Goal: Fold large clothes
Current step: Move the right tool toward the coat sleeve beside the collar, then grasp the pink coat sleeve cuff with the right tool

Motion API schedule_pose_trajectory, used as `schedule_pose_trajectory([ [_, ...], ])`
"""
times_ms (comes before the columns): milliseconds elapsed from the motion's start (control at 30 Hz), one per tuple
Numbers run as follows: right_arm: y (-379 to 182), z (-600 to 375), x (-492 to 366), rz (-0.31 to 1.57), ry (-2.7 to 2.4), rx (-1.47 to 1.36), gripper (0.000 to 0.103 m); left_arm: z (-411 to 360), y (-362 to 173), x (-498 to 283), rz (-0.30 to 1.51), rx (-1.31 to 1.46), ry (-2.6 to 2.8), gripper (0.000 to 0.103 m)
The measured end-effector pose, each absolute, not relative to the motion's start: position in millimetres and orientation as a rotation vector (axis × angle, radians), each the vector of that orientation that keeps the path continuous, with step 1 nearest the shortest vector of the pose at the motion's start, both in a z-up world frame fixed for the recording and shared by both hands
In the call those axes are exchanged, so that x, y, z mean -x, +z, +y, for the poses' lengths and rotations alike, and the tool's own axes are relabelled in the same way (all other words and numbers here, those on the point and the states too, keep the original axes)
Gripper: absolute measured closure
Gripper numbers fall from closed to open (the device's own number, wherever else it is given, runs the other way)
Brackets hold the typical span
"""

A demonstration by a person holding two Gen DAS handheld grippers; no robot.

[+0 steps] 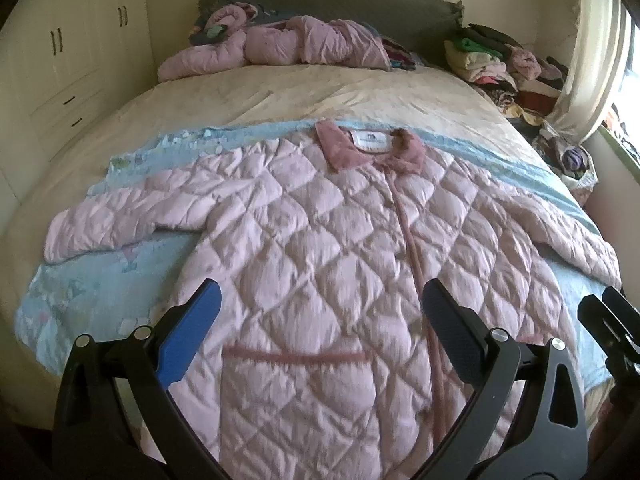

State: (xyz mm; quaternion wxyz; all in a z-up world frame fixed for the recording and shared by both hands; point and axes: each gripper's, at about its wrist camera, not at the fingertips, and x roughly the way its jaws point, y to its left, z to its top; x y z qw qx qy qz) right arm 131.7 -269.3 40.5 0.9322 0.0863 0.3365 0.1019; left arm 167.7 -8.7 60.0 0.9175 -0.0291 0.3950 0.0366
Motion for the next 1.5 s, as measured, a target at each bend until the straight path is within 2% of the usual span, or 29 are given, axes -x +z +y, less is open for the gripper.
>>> schedule_pose_trajectory([
  [467, 77, -298, -216, 0.642, 0.15, -0.258, 0.004, 0, 83, -250, 0.785, 0.093, 0.093, 0.009],
  [800, 80, -366, -273, 0.645, -0.008, -0.377, 0.004, 2, 88, -307, 0.78, 0.152, 0.113, 0.009],
  [1033, 52, -429, -299, 0.675, -0.169, -0.474, 0.004, -18, 60, -330, 0.795, 0.156, 0.055, 0.009],
  [1500, -48, -561, -301, 0.771, -0.527, -0.697, 0.004, -57, -11, -355, 0.906, 0.08, -0.02, 0.009],
])
